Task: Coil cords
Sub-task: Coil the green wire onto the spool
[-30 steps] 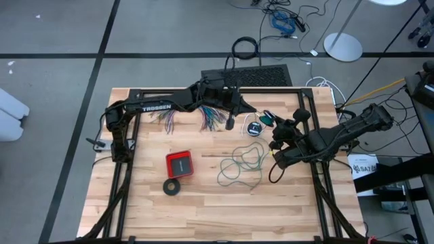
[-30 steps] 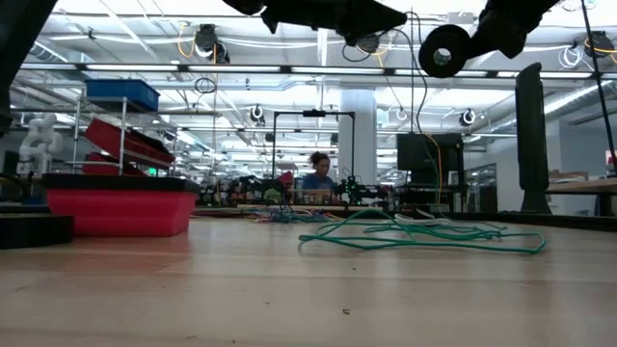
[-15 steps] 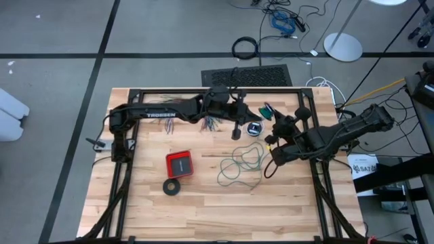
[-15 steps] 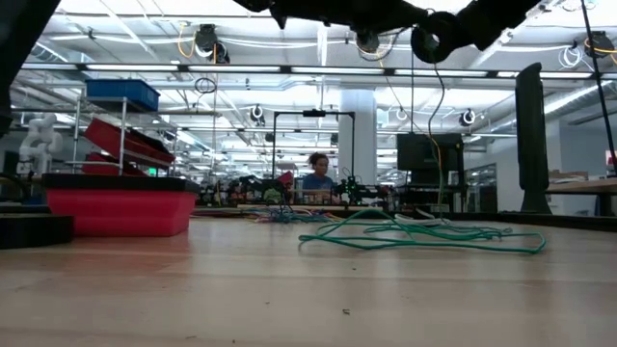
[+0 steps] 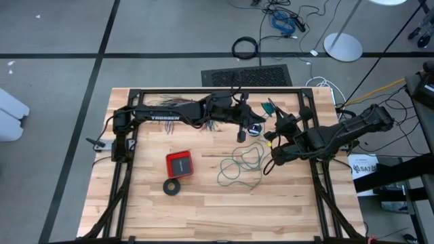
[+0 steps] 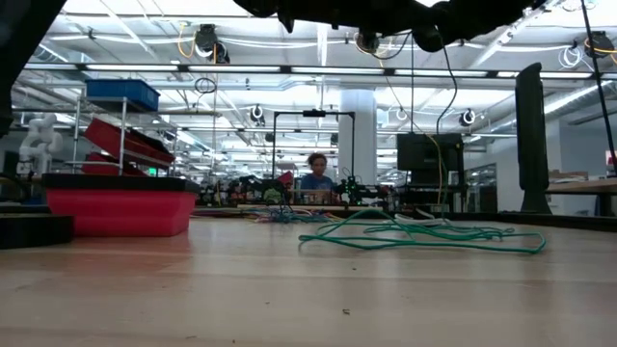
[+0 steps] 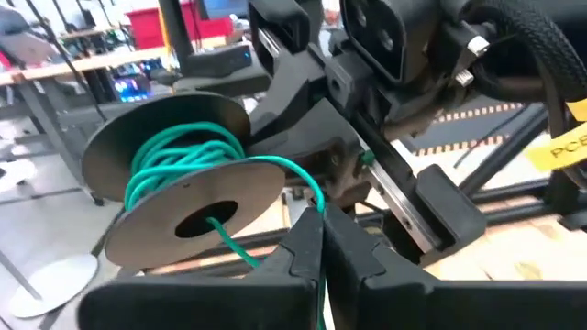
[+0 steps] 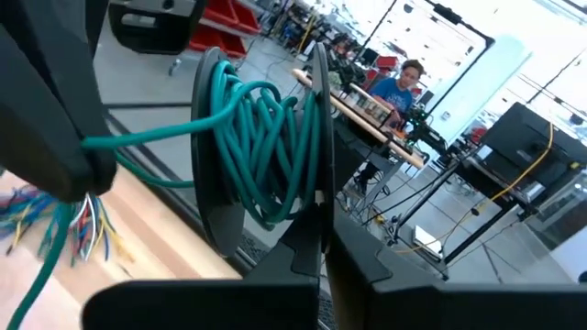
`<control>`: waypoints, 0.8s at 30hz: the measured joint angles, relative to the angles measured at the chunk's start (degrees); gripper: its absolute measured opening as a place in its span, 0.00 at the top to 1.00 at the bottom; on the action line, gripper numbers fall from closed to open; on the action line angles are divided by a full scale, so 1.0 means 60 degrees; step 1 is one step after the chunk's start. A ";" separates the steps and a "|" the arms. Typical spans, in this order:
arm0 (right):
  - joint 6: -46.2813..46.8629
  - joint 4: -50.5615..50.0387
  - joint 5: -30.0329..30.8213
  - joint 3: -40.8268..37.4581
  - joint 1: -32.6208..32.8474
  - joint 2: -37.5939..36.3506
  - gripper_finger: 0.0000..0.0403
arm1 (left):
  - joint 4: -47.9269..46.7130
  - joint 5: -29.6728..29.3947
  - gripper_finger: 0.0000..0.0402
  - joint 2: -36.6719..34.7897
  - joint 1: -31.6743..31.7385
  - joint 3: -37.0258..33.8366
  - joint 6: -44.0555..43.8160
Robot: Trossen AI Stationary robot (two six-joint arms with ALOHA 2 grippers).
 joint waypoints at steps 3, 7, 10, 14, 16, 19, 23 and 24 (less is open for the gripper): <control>0.0388 -0.0001 0.0133 0.0000 0.0000 0.0000 1.00 | 0.0279 -0.0095 0.98 0.0000 -0.0015 0.0000 -0.0031; 0.0737 0.0000 0.0134 0.0000 0.0000 0.0000 1.00 | 0.0815 -0.0090 0.98 0.0019 -0.0028 0.0000 -0.0251; 0.0817 0.0002 0.0128 0.0000 0.0000 0.0000 1.00 | 0.1085 0.0258 0.97 0.0182 -0.0061 -0.0003 -0.0417; 0.0818 0.0042 0.0074 -0.0002 0.0004 -0.0004 1.00 | 0.1281 0.0843 0.97 0.0515 -0.0098 -0.0018 -0.0673; 0.0814 0.0089 0.0068 0.0000 0.0004 -0.0004 1.00 | 0.1557 0.0916 0.97 0.0706 -0.0095 0.0010 -0.0775; 0.0832 0.0126 0.0020 -0.0001 0.0004 -0.0003 1.00 | 0.1663 0.0938 0.97 0.0886 -0.0084 -0.0011 -0.0996; 0.0841 0.0263 0.0043 -0.0003 0.0002 -0.0003 1.00 | 0.2007 0.0993 0.97 0.0940 -0.0057 -0.0011 -0.1223; 0.0847 0.0274 0.0080 0.0000 0.0000 -0.0011 1.00 | 0.2088 0.0996 0.97 0.0938 -0.0058 -0.0011 -0.1219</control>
